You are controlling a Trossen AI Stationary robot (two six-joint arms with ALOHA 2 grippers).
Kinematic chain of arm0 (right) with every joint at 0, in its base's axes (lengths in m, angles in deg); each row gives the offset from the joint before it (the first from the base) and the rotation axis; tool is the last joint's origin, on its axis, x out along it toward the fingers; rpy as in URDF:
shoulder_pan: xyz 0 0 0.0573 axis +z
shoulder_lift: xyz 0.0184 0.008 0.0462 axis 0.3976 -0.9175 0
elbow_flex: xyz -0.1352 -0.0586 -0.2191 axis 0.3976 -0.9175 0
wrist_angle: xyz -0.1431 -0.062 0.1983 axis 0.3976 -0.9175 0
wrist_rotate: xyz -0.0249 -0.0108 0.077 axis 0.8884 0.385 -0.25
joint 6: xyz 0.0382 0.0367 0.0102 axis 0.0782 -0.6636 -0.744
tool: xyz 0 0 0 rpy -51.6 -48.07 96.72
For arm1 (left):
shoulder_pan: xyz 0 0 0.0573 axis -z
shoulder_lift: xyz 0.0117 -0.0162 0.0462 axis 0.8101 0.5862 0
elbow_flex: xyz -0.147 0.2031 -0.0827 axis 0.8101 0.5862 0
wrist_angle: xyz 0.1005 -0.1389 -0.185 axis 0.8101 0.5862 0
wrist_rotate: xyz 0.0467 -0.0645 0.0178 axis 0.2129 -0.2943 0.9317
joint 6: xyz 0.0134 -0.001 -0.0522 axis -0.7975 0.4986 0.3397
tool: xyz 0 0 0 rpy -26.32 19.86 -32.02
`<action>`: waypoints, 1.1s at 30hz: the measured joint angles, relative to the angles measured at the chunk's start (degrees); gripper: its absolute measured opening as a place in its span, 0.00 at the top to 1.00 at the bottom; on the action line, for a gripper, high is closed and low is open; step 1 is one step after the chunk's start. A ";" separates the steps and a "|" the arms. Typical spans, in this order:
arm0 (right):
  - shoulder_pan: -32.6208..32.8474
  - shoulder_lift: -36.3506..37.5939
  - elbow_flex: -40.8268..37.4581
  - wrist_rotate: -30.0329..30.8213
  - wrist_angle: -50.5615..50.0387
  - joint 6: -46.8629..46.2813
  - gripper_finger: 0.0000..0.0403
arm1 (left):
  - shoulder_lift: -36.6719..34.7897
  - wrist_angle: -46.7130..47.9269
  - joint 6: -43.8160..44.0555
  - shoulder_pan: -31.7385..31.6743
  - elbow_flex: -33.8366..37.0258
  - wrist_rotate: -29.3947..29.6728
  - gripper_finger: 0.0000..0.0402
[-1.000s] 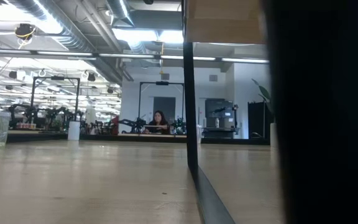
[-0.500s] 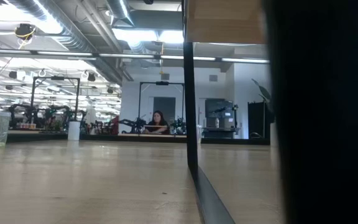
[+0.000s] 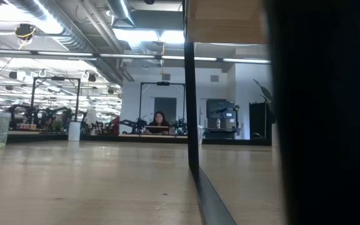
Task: Pick and place medicine bottles onto shelf by color
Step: Put the top blue pill bottle on the shelf aligned with the other blue pill bottle, then put the bottom yellow pill bottle on the shelf aligned with the other yellow pill bottle
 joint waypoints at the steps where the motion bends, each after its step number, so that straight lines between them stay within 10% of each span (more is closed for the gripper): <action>1: 0.00 0.00 0.00 0.03 0.01 0.11 0.59 | 0.00 0.00 0.00 0.00 0.00 0.00 0.60; 33: 0.00 11.78 0.13 6.75 -0.25 -16.56 0.59 | -1.97 12.43 -0.09 0.43 -5.77 4.92 0.60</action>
